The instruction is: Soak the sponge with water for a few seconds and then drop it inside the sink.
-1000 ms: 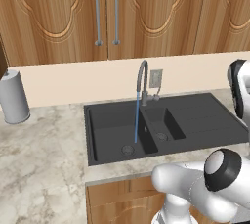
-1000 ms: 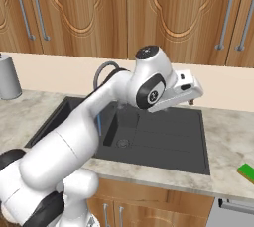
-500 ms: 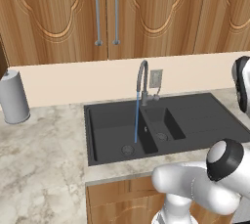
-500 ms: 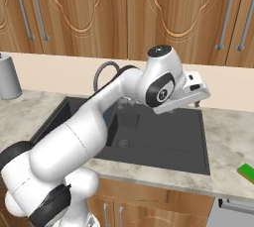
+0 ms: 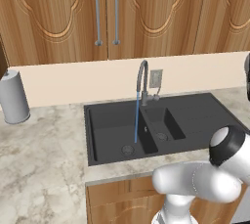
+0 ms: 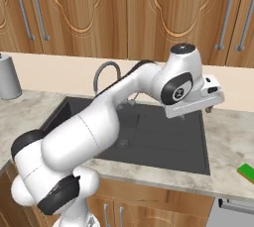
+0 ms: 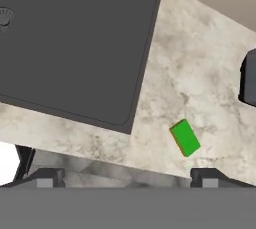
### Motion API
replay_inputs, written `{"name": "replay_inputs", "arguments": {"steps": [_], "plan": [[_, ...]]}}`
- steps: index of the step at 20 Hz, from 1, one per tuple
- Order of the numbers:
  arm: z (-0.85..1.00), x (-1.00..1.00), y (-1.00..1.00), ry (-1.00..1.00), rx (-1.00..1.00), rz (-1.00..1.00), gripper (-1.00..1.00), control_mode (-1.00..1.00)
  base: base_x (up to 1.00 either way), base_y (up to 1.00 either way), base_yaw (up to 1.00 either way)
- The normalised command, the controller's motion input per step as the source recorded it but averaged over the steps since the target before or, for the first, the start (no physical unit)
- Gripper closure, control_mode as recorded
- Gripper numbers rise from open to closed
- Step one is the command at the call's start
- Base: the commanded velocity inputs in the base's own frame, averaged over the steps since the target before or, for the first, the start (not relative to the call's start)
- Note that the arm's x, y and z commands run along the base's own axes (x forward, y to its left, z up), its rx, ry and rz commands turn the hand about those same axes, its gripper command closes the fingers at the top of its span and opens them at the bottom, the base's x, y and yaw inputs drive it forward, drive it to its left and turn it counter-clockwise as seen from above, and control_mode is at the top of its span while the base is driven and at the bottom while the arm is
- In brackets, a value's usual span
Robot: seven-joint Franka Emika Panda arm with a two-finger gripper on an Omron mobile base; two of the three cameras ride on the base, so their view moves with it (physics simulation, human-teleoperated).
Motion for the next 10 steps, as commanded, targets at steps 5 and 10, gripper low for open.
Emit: {"name": "replay_inputs", "arguments": {"steps": [5, 10], "plan": [[-0.07, -0.12, -0.02, 0.16, 0.0, 0.04, -1.0, -1.0, 0.0, 0.0, 0.0], [-0.2, -0.29, -0.2, 0.01, 0.0, 0.09, -1.0, -1.0, 0.0, 0.0, 0.0]]}}
